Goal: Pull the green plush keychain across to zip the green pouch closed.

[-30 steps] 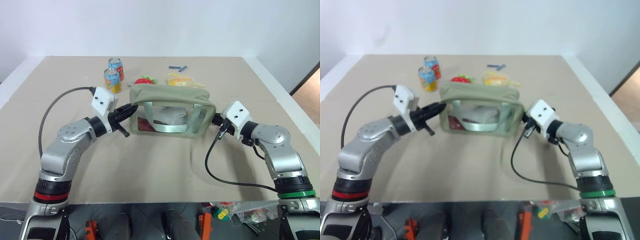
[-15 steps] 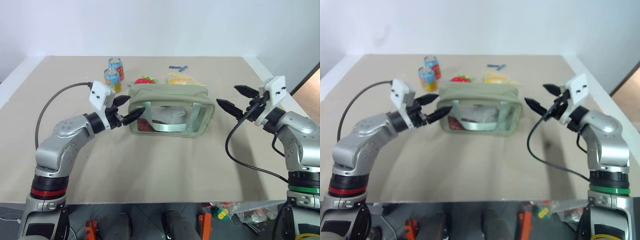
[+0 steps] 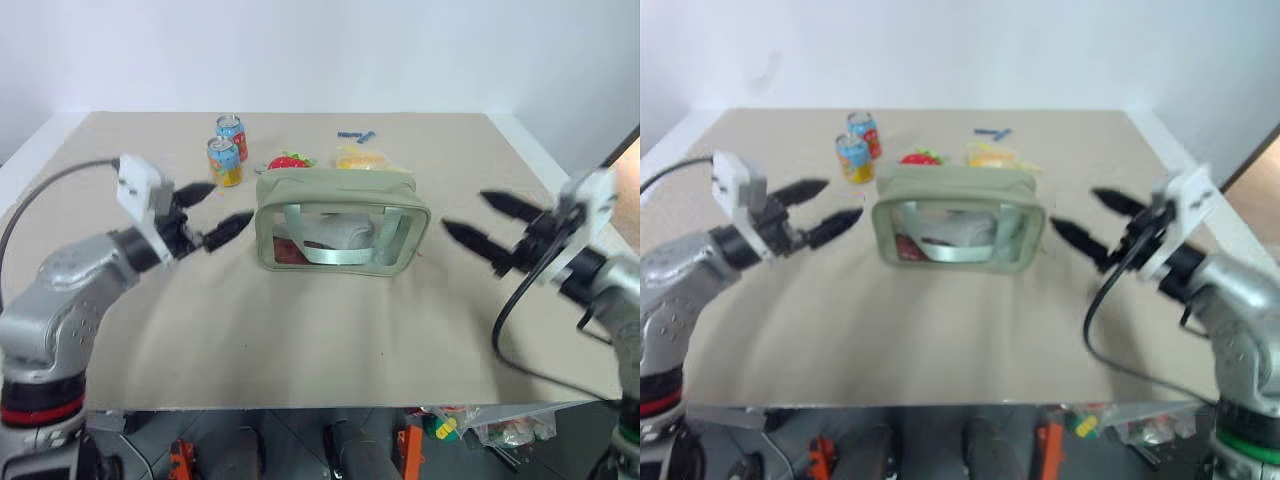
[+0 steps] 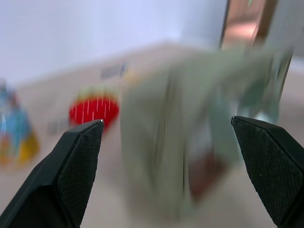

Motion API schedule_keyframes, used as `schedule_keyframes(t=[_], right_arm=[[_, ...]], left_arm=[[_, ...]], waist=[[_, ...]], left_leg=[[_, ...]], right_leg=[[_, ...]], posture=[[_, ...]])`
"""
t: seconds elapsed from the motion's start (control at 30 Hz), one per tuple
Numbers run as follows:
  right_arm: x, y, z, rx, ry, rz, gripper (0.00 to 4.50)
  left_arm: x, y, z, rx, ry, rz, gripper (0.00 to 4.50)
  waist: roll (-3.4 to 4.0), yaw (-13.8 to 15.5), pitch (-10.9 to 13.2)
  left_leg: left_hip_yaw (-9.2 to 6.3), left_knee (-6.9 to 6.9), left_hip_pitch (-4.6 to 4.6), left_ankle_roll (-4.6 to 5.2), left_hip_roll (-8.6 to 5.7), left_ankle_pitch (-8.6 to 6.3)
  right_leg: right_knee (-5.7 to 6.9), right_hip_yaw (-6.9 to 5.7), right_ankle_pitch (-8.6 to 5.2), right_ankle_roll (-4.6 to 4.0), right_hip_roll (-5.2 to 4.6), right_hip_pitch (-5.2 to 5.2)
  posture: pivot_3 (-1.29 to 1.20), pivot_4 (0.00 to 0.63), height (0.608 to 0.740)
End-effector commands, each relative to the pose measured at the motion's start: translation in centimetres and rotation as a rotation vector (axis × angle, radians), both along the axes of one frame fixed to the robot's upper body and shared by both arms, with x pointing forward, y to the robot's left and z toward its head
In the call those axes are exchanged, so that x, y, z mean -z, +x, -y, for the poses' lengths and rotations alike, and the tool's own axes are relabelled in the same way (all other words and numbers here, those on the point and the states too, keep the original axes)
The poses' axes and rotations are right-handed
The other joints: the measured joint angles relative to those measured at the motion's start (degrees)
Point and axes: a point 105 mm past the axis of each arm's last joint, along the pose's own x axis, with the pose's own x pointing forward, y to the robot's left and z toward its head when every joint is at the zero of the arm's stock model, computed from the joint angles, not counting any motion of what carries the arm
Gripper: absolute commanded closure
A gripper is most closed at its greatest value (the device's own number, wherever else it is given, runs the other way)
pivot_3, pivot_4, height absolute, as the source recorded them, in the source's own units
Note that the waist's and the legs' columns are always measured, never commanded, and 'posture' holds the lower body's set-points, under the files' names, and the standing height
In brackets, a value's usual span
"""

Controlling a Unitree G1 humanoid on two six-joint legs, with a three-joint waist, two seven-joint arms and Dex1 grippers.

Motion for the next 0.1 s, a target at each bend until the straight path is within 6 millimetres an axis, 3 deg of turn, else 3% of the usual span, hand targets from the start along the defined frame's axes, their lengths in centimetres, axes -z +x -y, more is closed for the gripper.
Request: schedule_keyframes(t=[0.03, 0.1], right_arm=[[0.5, -0.9, -1.1, 0.035, -0.038, 0.056, 0.0], [2.3, -1.0, -1.4, 0.053, -0.051, 0.04, 0.0]], left_arm=[[1.5, -1.0, 0.1, -0.034, 0.076, 0.011, 0.04], [3.3, -0.9, -0.1, -0.087, 0.06, -0.009, 0.04]], waist=[[0.0, 0.01, 0.0], [-0.01, 0.0, 0.01]], left_leg=[[0.02, 0.04, -0.01, 0.0, 0.0, 0.0], [0.07, 0.18, -0.04, -0.02, -0.01, 0.03]], right_leg=[[-0.01, 0.0, 0.02, 0.03, -0.01, 0.0], [-0.01, 0.04, -0.04, -0.14, -0.03, 0.0]], posture=[[0.0, 0.15, 0.74], [0.0, 0.15, 0.74]])
